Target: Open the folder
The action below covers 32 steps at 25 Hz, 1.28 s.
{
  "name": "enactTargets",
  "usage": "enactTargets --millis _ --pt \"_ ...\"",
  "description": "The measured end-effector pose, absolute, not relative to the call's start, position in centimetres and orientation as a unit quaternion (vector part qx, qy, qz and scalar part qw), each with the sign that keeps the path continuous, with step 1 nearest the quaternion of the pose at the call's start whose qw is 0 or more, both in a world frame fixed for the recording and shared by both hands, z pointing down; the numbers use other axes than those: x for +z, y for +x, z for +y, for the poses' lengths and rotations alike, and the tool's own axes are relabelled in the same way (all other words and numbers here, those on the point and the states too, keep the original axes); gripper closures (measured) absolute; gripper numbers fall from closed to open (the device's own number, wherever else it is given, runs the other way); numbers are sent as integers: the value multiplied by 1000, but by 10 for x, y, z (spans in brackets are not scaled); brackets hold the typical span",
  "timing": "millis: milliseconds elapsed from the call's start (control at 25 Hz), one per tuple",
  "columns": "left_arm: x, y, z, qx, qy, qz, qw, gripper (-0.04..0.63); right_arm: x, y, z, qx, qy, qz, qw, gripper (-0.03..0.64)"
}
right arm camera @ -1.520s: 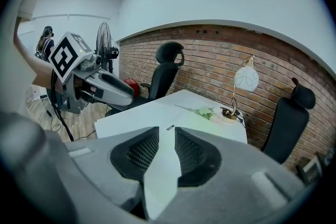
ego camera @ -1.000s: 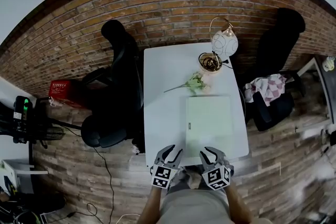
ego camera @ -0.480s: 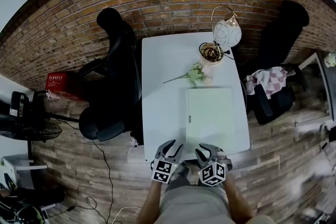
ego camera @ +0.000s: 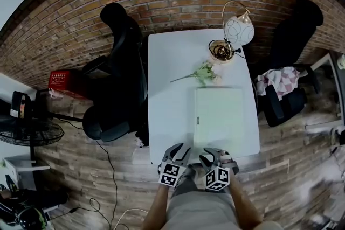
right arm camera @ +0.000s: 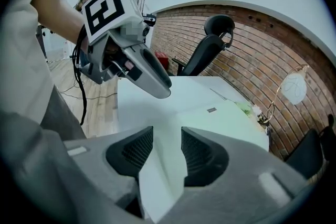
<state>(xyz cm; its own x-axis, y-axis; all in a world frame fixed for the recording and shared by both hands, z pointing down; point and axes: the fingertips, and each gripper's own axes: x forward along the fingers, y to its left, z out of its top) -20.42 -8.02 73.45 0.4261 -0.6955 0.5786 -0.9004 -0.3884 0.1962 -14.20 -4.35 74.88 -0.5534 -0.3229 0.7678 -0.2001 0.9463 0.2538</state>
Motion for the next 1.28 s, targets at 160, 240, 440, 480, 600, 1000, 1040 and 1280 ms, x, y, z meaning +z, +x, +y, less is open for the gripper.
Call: enactTargets --millis 160,240,440,480,600,1000,1040,1280 --pt "740 -205 -79 209 804 -495 254 449 756 -146 -42 -80 137 -876 456 462" --pt "742 -205 -79 210 804 -495 255 449 760 -147 -42 -88 132 -874 460 462" --pt "745 -203 -79 211 803 -493 259 449 767 -149 -40 -101 120 -869 469 462" --pt "745 -202 -79 211 803 -492 260 449 769 -149 -40 -102 118 -868 471 462" --pt "748 -203 -79 212 804 -491 260 449 773 -150 -41 -107 119 -866 474 462" --pt "752 -201 -79 215 805 -486 262 449 774 -151 -39 -111 105 -867 474 491" --pt "752 -201 -79 216 806 -485 263 449 773 -151 -38 -112 101 -867 475 498" --pt "758 -199 -78 224 806 -480 263 449 770 -150 -33 -96 94 -875 464 555"
